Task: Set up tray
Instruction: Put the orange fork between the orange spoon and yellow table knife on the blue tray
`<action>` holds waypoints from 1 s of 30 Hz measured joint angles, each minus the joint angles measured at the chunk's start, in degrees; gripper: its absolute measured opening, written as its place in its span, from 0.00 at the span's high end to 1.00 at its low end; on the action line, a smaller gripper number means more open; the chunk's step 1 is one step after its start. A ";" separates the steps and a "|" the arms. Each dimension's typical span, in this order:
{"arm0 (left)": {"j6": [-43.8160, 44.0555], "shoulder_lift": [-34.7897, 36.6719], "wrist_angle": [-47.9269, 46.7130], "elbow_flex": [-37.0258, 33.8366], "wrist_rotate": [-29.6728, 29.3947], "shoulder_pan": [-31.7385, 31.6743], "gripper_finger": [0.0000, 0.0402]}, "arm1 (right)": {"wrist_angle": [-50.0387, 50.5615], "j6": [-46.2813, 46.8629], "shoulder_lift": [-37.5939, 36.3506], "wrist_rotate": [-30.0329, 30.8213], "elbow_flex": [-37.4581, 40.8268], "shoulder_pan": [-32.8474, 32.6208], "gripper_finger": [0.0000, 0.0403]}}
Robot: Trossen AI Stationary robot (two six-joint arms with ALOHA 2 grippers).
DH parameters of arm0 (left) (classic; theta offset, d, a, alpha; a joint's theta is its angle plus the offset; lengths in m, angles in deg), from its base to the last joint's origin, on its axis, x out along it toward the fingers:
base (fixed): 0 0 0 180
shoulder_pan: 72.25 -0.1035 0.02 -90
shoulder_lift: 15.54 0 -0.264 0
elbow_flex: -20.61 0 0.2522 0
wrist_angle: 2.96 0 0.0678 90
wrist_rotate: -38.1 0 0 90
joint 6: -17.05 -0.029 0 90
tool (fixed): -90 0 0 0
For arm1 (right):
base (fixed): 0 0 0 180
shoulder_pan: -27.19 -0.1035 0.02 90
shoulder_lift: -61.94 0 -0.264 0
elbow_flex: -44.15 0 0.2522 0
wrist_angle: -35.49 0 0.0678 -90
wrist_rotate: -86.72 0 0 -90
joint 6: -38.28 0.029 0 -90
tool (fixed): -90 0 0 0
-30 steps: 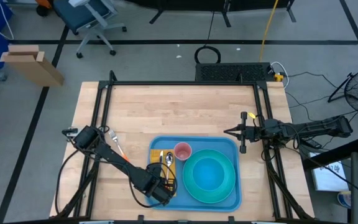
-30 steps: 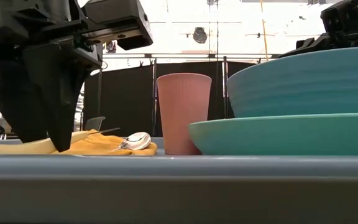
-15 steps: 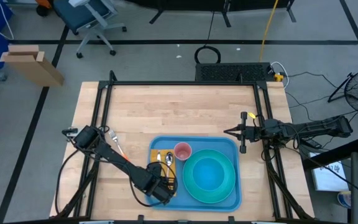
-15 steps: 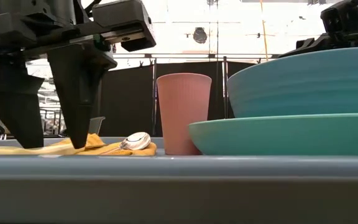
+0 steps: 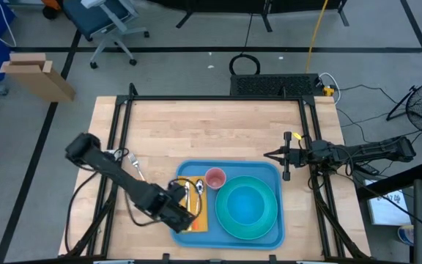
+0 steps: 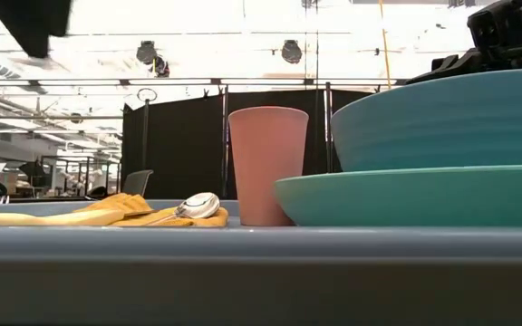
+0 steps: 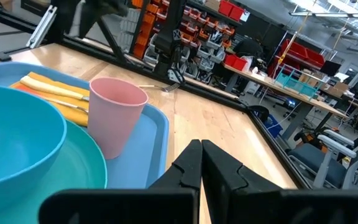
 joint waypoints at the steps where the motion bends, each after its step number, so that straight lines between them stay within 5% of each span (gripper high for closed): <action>1: -1.50 1.22 -2.19 0.00 -0.15 0.22 0.68 | -0.24 0.00 0.00 0.00 0.02 0.01 1.00; 7: -3.53 6.75 -17.03 0.00 -5.20 1.29 0.72 | -0.60 0.68 -0.01 0.00 0.00 -0.01 1.00; 13: 8.56 10.50 -29.43 -2.49 -5.97 0.37 0.77 | -0.59 1.53 -0.01 0.00 0.00 -0.01 1.00; 20: 18.63 17.57 -20.14 -18.22 0.37 0.20 0.87 | -0.59 1.53 0.00 0.00 0.02 -0.01 1.00; 30: 27.84 20.58 6.56 -39.47 2.15 -1.33 0.92 | -0.48 1.59 -0.02 0.02 0.00 -0.01 1.00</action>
